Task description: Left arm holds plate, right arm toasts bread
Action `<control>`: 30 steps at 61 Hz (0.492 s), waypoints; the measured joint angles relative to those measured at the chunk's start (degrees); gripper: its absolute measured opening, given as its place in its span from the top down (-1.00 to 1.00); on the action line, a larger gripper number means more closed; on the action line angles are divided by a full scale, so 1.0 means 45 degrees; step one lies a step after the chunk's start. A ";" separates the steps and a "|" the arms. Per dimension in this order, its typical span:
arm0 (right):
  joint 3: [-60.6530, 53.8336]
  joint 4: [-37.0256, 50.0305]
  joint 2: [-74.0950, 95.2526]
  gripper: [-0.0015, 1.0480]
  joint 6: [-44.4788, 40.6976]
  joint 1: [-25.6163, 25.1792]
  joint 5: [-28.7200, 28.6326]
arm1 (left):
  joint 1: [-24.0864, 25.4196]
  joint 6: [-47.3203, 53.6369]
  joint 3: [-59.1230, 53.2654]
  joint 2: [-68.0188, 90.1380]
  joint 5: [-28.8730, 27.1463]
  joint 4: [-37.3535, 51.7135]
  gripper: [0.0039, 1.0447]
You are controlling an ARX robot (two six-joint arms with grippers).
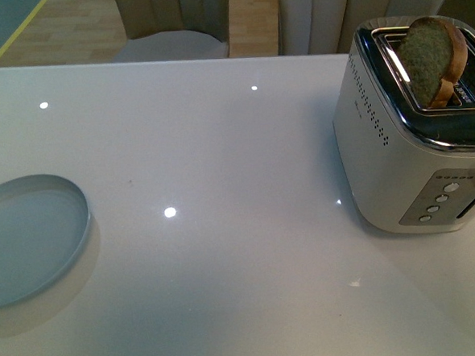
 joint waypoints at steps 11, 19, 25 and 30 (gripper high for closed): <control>0.0000 0.0000 0.0000 -0.83 0.0000 0.0000 0.0000 | 0.0000 0.0000 0.0000 0.0000 0.0000 0.0000 -0.87; 0.0000 0.0000 0.0000 -0.83 0.0000 0.0000 0.0000 | 0.0000 0.0000 0.0000 0.0000 0.0000 0.0000 -0.87; 0.0000 0.0000 0.0000 -0.83 0.0000 0.0000 0.0000 | 0.0000 0.0000 0.0000 0.0000 0.0000 0.0000 -0.87; 0.0000 0.0000 0.0000 -0.83 0.0000 0.0000 0.0000 | 0.0000 0.0000 0.0000 0.0000 0.0000 0.0000 -0.87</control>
